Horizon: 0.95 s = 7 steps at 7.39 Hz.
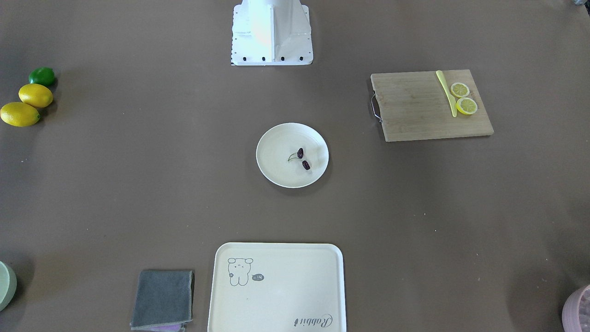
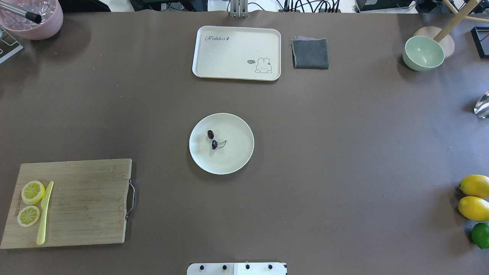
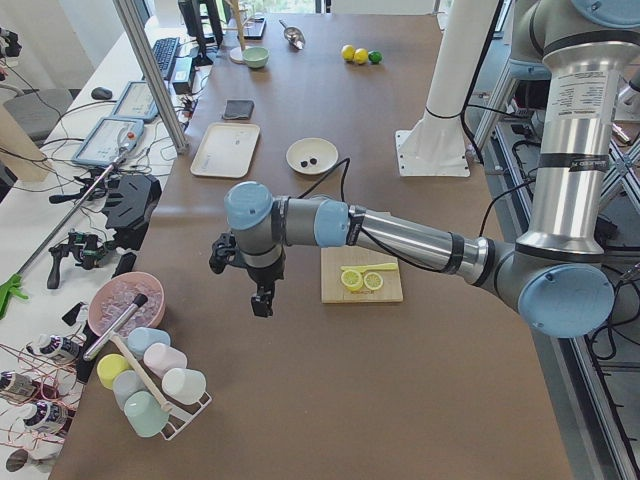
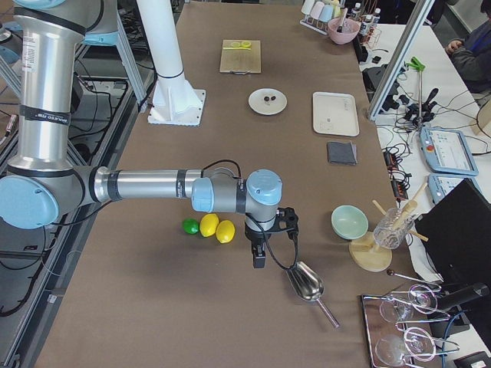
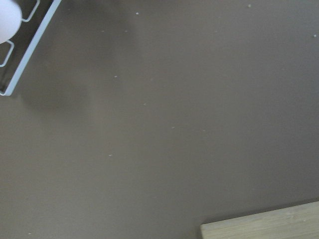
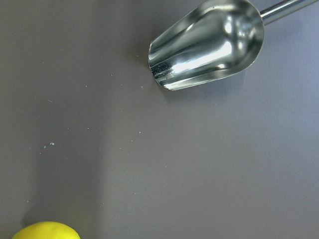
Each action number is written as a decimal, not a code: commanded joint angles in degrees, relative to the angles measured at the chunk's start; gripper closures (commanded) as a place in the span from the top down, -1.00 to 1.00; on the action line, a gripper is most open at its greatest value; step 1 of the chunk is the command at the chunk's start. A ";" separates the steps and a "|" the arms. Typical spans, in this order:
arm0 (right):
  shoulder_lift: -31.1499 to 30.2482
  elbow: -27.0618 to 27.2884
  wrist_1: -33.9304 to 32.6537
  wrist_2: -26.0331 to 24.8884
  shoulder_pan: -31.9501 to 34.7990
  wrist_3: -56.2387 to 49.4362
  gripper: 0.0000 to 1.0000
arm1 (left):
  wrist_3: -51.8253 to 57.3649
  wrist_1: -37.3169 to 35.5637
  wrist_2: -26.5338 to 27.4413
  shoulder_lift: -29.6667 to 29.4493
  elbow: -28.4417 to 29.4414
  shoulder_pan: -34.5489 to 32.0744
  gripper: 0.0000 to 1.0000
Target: Place red cherry on plate
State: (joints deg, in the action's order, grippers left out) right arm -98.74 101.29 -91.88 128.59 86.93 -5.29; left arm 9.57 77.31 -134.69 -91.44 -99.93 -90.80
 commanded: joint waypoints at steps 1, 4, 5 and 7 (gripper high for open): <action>0.21 -0.04 0.13 -0.01 -0.09 0.02 1.00 | 3.79 1.08 -0.22 5.28 1.76 -5.78 0.96; 0.12 0.05 0.21 -0.01 -0.09 0.20 1.00 | 3.52 2.32 -0.22 7.15 2.46 -5.97 0.96; 0.21 0.05 0.21 -0.01 0.00 0.20 1.00 | 3.52 2.40 -0.22 7.68 2.46 -5.97 0.96; 0.13 0.05 0.30 0.08 -0.09 0.20 1.00 | 3.61 2.76 0.65 7.59 1.85 -5.97 0.96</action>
State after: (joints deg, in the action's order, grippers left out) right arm -98.59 101.33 -91.62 128.64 86.87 -5.06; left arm 13.15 79.88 -134.72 -83.91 -97.84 -96.76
